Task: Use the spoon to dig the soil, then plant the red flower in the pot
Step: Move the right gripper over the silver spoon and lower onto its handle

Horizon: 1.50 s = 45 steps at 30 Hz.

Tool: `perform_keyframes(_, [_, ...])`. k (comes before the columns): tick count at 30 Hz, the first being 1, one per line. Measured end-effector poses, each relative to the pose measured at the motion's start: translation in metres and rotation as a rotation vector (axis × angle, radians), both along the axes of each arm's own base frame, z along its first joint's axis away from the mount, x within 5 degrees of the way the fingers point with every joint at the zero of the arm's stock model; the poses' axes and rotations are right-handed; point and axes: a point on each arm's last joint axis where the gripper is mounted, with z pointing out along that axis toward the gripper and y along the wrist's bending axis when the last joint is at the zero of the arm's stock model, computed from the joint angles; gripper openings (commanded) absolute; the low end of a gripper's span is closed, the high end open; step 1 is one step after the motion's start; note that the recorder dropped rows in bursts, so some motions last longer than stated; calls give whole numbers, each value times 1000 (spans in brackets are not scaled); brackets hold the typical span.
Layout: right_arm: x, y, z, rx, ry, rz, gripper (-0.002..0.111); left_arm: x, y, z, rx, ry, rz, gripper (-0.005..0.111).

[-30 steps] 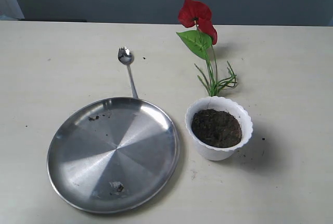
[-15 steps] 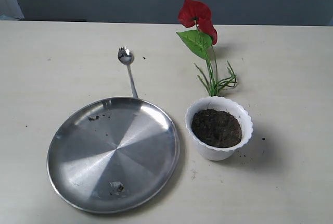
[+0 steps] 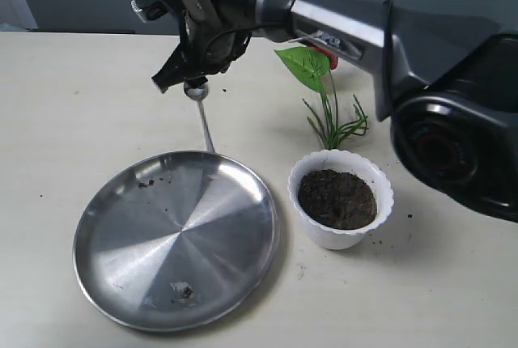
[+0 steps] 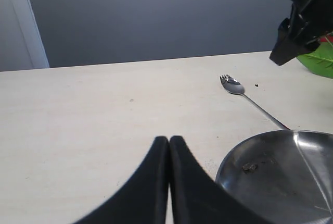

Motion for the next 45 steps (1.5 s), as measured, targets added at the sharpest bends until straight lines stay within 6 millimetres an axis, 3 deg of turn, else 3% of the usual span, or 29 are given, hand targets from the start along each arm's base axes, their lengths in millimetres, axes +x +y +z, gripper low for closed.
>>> perform_keyframes(3, [7, 8, -6, 41, 6, -61, 31, 0, 0, 0, 0, 0, 0, 0])
perform_keyframes(5, [10, 10, -6, 59, 8, -83, 25, 0, 0, 0, 0, 0, 0, 0])
perform_keyframes(11, [14, 12, -6, 85, 68, -105, 54, 0, 0, 0, 0, 0, 0, 0])
perform_keyframes(23, [31, 11, -57, 166, 237, -159, 52, 0, 0, 0, 0, 0, 0, 0])
perform_keyframes(32, [35, 17, -84, 189, 234, -154, 52, 0, 0, 0, 0, 0, 0, 0])
perform_keyframes(45, [42, 18, -82, 207, 154, -135, 52, 0, 0, 0, 0, 0, 0, 0])
